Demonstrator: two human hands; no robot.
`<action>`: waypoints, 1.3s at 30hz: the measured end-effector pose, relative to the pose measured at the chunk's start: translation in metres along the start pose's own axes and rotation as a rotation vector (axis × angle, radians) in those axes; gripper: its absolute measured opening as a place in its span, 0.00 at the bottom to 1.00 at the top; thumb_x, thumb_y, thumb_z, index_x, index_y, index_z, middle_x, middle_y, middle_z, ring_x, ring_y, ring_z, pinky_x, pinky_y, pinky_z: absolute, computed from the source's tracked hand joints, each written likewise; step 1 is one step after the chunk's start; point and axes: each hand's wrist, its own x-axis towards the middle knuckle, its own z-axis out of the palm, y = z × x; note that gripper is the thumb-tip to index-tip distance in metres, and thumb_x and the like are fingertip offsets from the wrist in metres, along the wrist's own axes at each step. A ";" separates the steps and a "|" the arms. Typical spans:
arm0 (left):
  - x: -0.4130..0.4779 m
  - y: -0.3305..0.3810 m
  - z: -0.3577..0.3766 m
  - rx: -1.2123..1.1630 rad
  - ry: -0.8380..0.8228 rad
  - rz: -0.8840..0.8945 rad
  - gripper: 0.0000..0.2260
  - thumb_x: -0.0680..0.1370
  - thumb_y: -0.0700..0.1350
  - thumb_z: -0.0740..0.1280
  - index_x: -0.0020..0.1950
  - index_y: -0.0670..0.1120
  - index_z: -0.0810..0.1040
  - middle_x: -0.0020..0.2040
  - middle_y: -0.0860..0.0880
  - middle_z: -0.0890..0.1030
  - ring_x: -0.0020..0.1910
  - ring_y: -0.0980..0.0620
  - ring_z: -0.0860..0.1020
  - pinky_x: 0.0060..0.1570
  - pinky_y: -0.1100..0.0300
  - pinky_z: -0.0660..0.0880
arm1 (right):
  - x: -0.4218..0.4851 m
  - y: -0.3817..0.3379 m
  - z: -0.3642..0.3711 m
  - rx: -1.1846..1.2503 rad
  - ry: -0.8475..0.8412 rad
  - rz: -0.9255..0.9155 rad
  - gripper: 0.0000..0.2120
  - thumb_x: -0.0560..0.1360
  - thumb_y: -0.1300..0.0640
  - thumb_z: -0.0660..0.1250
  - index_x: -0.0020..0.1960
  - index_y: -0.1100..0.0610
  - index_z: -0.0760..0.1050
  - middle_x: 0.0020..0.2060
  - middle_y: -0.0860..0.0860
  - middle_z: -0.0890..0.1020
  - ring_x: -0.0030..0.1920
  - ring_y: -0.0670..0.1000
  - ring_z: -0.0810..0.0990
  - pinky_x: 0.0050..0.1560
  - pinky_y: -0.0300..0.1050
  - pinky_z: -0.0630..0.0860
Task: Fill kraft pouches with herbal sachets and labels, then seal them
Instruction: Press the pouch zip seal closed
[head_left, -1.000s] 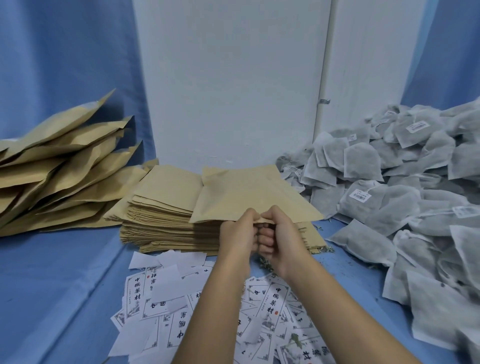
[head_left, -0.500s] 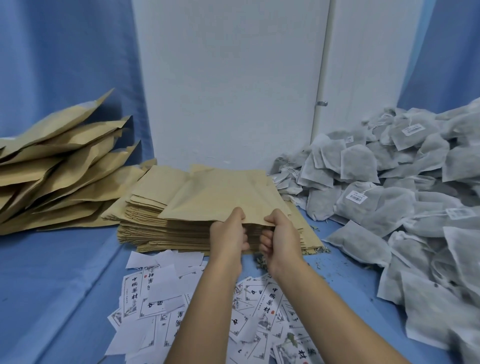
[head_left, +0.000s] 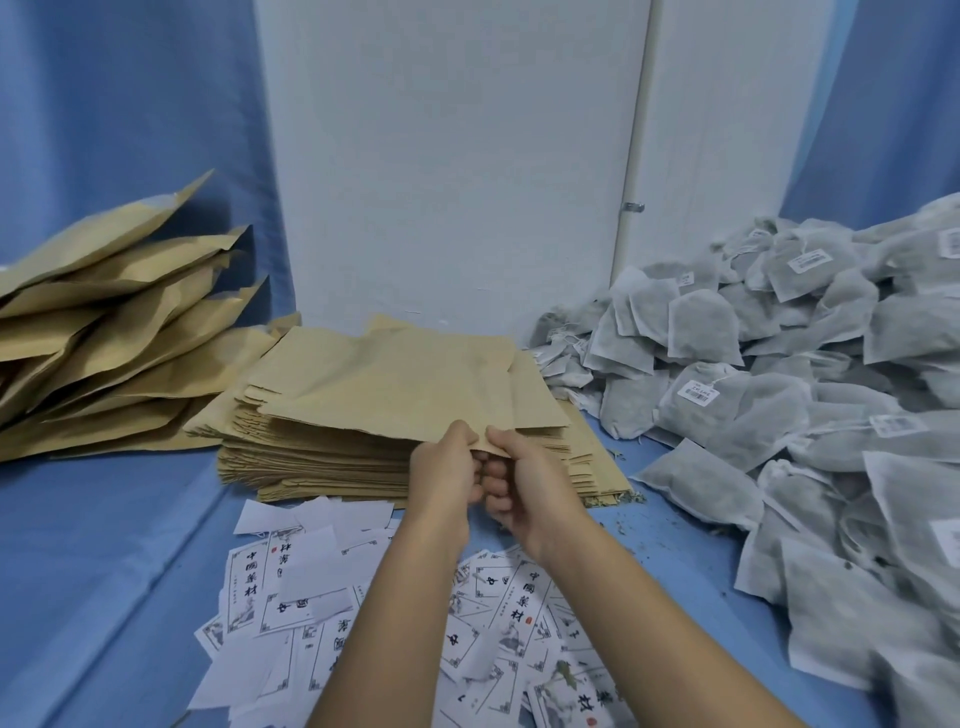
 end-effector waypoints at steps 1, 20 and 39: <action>0.002 0.000 -0.002 0.000 0.030 0.001 0.13 0.76 0.38 0.60 0.30 0.41 0.68 0.16 0.52 0.67 0.13 0.57 0.63 0.16 0.70 0.60 | 0.000 0.002 0.001 -0.041 -0.010 0.005 0.18 0.79 0.57 0.61 0.32 0.58 0.68 0.17 0.47 0.68 0.17 0.43 0.60 0.18 0.33 0.54; 0.004 -0.001 -0.009 0.055 -0.005 0.019 0.14 0.75 0.44 0.62 0.31 0.40 0.71 0.18 0.51 0.66 0.16 0.56 0.60 0.16 0.67 0.56 | 0.001 0.003 0.001 0.151 0.333 -0.187 0.07 0.78 0.58 0.63 0.42 0.59 0.71 0.22 0.48 0.69 0.19 0.44 0.65 0.19 0.34 0.62; 0.014 0.007 -0.039 -0.033 0.270 0.112 0.10 0.75 0.42 0.65 0.34 0.44 0.69 0.21 0.53 0.66 0.20 0.55 0.61 0.23 0.63 0.58 | 0.010 0.003 -0.012 0.246 0.500 -0.204 0.10 0.78 0.58 0.63 0.40 0.57 0.65 0.30 0.49 0.66 0.25 0.46 0.62 0.19 0.33 0.60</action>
